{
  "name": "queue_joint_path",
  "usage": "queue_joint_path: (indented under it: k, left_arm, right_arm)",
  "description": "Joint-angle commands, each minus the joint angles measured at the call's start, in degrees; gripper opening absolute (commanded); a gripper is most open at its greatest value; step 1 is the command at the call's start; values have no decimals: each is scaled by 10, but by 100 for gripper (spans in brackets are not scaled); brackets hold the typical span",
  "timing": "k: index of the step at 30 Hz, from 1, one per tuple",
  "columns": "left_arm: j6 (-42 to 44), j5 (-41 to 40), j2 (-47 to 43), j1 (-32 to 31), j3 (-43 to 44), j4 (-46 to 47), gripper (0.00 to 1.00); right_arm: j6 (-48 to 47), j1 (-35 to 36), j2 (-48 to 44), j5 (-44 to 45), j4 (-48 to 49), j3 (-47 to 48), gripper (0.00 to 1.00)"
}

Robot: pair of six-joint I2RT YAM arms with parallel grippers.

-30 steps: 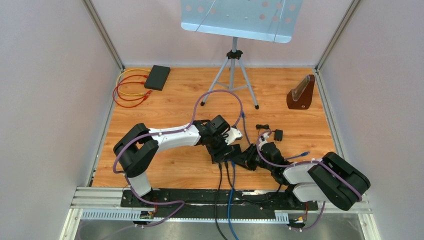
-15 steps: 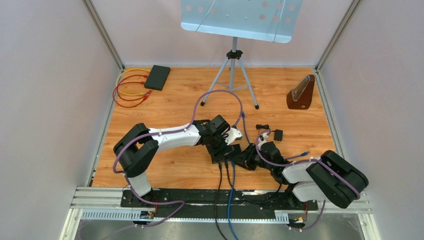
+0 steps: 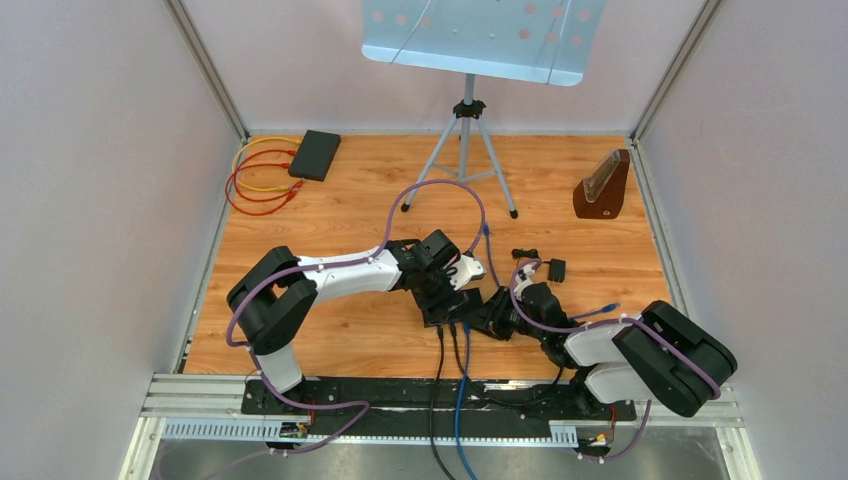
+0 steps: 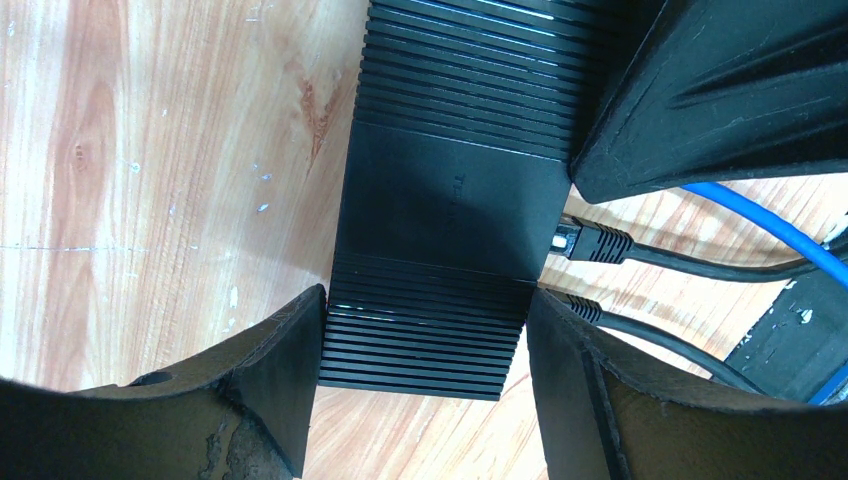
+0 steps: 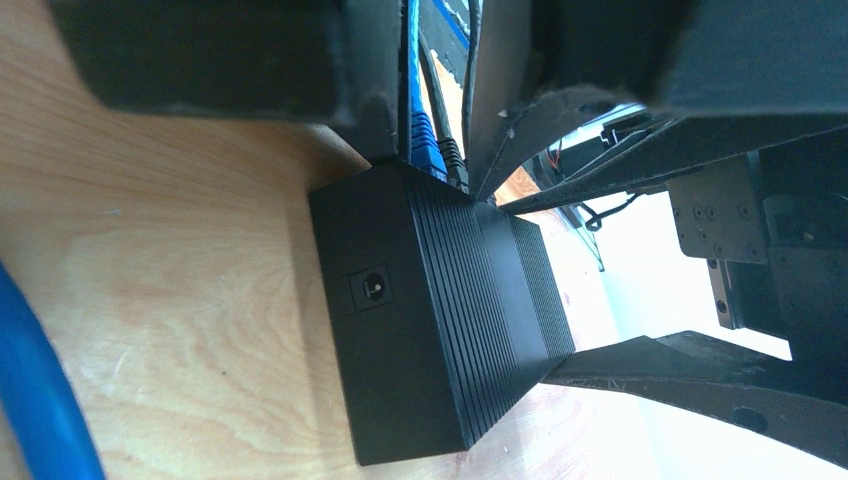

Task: Pull the plug from the switch port
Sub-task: Pull the connector from the switch port.

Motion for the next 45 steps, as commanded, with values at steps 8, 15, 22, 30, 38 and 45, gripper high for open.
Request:
queue_joint_path:
  k: [8, 15, 22, 30, 38, 45]
  left_arm:
    - [5, 27, 25, -7, -10, 7, 56]
    - [4, 30, 24, -6, -14, 10, 56]
    - [4, 30, 26, -7, -11, 9, 56]
    - [3, 35, 26, -7, -11, 10, 56]
    - [2, 40, 27, -7, -15, 12, 55]
    - [5, 30, 27, -7, -12, 8, 54]
  right_arm:
    - [-50, 4, 4, -14, 10, 2, 32]
    - [-46, 4, -1, 0, 2, 11, 25]
    - [-56, 4, 35, -25, 29, 29, 24]
    - [-15, 4, 57, 5, 33, 27, 25]
    - [-1, 3, 79, 6, 20, 42, 7]
    - [-85, 4, 112, -70, -14, 65, 0]
